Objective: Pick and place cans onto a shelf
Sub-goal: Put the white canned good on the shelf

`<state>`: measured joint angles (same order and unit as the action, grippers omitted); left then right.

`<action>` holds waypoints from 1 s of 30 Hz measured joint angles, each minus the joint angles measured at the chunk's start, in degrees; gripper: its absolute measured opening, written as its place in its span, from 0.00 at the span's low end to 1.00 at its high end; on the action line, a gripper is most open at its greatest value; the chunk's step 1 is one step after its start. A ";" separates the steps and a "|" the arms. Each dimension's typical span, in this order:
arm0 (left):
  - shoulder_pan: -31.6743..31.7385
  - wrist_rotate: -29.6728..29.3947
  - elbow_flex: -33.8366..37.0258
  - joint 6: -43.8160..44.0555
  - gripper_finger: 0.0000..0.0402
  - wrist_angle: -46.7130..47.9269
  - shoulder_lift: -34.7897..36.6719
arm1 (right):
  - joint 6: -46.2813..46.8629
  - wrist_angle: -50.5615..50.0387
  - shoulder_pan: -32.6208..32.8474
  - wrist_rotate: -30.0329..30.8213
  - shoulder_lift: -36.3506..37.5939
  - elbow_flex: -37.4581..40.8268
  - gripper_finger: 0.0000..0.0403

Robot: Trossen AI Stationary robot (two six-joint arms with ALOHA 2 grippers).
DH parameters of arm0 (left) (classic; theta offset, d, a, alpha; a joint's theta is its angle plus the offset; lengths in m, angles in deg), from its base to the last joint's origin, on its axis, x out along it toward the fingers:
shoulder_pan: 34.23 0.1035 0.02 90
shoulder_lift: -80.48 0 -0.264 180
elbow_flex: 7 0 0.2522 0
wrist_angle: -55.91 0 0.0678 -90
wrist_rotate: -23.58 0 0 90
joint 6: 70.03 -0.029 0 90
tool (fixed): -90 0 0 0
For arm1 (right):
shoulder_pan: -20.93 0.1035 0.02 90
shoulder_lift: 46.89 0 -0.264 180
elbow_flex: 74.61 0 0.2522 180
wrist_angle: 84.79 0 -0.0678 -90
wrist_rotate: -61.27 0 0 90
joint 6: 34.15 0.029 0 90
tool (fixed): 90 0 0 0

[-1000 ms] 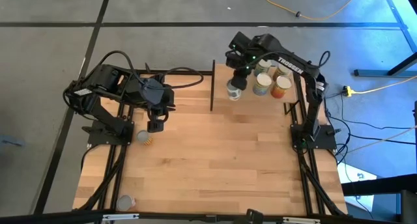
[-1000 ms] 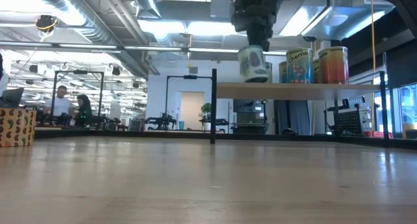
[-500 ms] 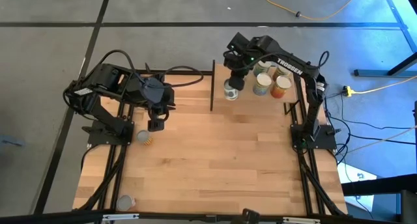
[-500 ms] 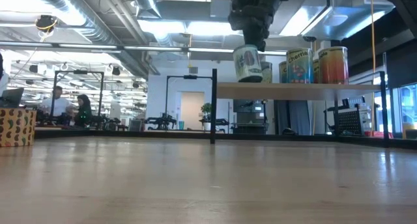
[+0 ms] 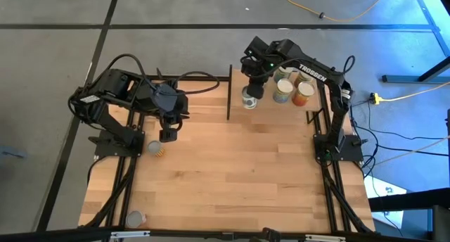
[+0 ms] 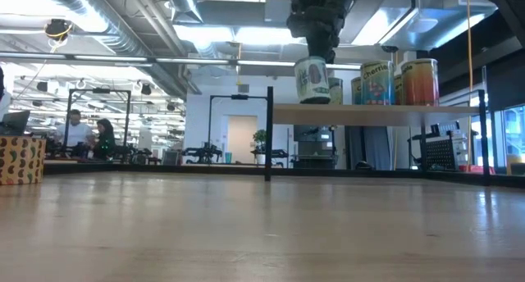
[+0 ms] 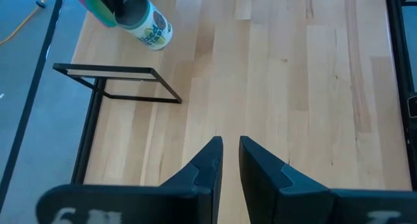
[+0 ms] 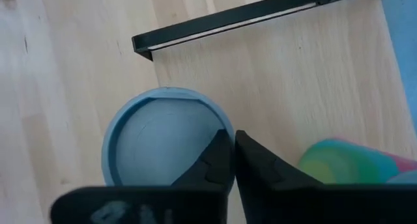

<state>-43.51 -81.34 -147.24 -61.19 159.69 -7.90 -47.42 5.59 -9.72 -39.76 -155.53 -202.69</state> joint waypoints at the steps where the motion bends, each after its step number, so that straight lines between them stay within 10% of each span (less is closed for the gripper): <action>1: 0.00 0.00 0.00 0.00 0.11 0.00 0.00 | 0.63 -0.16 0.00 0.03 0.00 0.00 0.07; 30: 0.00 -0.39 0.16 0.02 0.11 -0.11 -0.52 | -3.55 -14.36 3.33 -0.08 -0.17 -20.04 0.16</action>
<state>-43.51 -81.74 -147.08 -61.16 159.58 -8.42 -50.97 -8.77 -6.39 -39.84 -155.70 -222.73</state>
